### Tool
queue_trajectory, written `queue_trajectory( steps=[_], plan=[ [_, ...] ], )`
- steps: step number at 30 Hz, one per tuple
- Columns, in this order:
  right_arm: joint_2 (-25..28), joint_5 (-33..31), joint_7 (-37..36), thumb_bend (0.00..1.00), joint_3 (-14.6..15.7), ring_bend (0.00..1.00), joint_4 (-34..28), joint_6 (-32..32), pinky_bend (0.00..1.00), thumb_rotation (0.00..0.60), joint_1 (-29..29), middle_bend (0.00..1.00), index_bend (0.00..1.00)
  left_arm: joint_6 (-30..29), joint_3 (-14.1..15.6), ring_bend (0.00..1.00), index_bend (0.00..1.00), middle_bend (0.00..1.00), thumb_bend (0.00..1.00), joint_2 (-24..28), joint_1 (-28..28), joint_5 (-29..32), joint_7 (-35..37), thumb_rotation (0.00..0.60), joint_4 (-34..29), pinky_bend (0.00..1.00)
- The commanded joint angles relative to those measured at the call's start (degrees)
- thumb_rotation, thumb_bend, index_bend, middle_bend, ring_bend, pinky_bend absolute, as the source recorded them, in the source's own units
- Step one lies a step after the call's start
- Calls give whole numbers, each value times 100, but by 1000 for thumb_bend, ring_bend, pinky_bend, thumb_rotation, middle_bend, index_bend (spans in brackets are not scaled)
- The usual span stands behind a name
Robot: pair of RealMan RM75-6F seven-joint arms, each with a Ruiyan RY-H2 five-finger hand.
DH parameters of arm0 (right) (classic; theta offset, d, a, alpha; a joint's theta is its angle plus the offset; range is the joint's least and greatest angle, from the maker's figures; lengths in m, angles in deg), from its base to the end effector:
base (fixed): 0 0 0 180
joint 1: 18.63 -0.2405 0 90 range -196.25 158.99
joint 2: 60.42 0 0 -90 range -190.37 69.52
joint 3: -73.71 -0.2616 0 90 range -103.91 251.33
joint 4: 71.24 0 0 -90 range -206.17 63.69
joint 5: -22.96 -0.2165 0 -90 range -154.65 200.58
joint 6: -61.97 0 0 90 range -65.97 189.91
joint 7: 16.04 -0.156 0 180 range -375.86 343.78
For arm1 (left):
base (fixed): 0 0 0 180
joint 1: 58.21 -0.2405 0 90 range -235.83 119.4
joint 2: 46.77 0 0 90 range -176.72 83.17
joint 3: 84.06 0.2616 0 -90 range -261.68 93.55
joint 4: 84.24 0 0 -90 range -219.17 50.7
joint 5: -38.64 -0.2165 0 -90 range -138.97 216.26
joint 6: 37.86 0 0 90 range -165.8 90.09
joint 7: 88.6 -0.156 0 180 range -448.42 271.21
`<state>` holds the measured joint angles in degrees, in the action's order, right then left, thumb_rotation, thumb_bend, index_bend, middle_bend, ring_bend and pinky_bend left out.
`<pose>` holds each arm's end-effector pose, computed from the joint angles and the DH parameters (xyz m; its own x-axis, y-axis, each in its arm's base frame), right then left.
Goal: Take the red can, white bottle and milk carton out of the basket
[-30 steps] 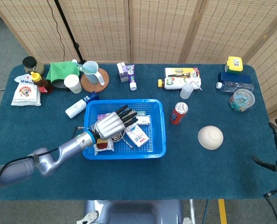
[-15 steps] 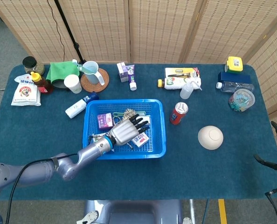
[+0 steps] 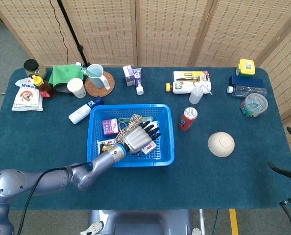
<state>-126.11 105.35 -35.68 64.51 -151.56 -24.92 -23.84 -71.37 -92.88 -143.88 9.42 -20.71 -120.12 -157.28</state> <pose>-0.3514 -0.2201 0.1983 0.2244 0.1724 0.9591 -0.9744 0.0247 0.2235 -0.0256 0.3831 -0.1108 0.7994 0.1662 0.5773 0.4719 -0.7684 -0.4323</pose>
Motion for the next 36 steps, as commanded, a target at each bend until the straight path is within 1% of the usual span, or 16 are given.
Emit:
queue_trajectory(
  steps=[1,4,7,8,9,11,15,17,22,25,28,36],
  plan=[
    [1,0,-7,0,-3,0,-1,-2,0,600,1,0,0,29,52,0,0,0,196,-60,86,170,-65,600,42,1],
    [3,-3,-5,0,-9,0,-2,-10,0,600,5,0,0,-24,89,3,0,0,196,-107,124,245,-111,600,72,39],
    [6,-3,-24,0,-9,0,-6,0,0,600,4,0,0,-128,130,110,9,24,196,-151,130,235,-123,600,84,135],
    [6,-4,-30,0,-6,0,-2,14,0,600,1,0,0,-199,162,185,56,78,196,-176,129,193,-153,600,95,190],
    [6,-1,-34,0,-5,0,-1,17,0,600,0,0,0,-237,187,251,127,151,196,-193,127,173,-174,600,110,241],
    [5,9,-40,0,-3,0,-4,14,0,600,-1,0,0,-282,234,327,245,252,196,-219,130,207,-232,600,132,297],
    [2,22,-26,0,0,0,-2,3,0,600,1,0,0,-379,266,426,373,364,215,-241,148,285,-347,600,113,370],
    [-1,24,-24,0,4,0,-2,14,0,600,-2,0,0,-485,272,459,417,404,239,-254,137,283,-379,600,93,385],
    [-8,27,-7,0,5,0,-3,18,0,600,-6,0,0,-652,232,476,445,426,261,-126,93,170,-289,600,-76,397],
    [-11,31,-1,0,9,0,-3,21,0,600,-7,0,0,-774,135,475,445,426,261,56,42,104,-140,600,-323,397],
    [-9,44,3,0,10,0,-11,9,0,600,-5,0,0,-948,45,474,445,426,262,325,0,-22,-76,600,-603,397],
    [11,99,9,0,17,0,-69,-67,0,600,17,0,0,-1366,-231,469,441,426,262,1260,-238,-169,244,600,-1520,397]
  ],
)
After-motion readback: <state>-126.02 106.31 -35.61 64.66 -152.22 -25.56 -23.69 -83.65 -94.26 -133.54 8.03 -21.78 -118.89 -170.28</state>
